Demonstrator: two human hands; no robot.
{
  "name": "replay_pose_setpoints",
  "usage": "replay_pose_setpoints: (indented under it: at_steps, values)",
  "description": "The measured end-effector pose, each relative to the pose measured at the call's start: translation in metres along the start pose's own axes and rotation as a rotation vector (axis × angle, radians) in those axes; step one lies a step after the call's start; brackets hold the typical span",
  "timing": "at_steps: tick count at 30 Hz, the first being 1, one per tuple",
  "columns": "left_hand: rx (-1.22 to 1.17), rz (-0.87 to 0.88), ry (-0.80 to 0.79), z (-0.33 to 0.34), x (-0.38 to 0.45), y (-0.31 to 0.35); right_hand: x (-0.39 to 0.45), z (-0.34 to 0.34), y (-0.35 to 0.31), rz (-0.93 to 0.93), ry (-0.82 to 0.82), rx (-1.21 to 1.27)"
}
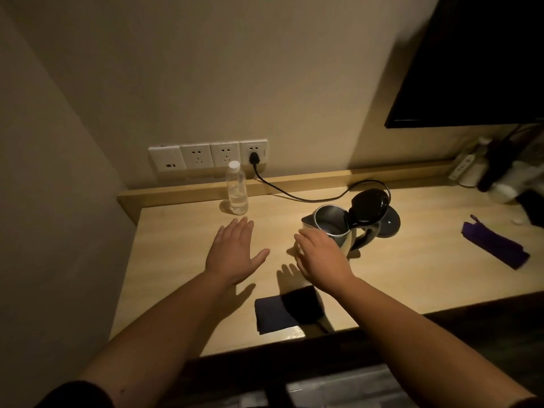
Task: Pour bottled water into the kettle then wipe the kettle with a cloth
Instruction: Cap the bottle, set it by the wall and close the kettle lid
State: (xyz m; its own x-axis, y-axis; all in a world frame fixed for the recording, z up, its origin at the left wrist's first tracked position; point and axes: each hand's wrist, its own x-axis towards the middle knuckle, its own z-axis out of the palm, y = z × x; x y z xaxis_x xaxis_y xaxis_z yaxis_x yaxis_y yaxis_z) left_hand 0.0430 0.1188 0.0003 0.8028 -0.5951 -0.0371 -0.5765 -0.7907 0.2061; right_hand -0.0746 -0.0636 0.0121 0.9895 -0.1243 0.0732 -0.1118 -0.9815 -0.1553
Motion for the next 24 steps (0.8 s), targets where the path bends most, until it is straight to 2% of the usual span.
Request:
replay_pose_setpoints:
  at_steps: [5,11,17,24]
  values:
    - [-0.018,0.064,0.037,-0.002,-0.001,0.039,-0.033,-0.02,0.033,0.023,0.071,0.04]
    - [-0.076,0.073,0.018,0.006,0.004,0.083,-0.061,-0.031,0.093,0.164,0.089,0.104]
    - [-0.173,0.028,-0.014,0.014,0.019,0.111,-0.059,-0.043,0.14,0.35,0.158,0.291]
    - [-0.255,0.013,-0.062,0.024,0.045,0.12,-0.029,-0.042,0.158,0.411,0.155,0.545]
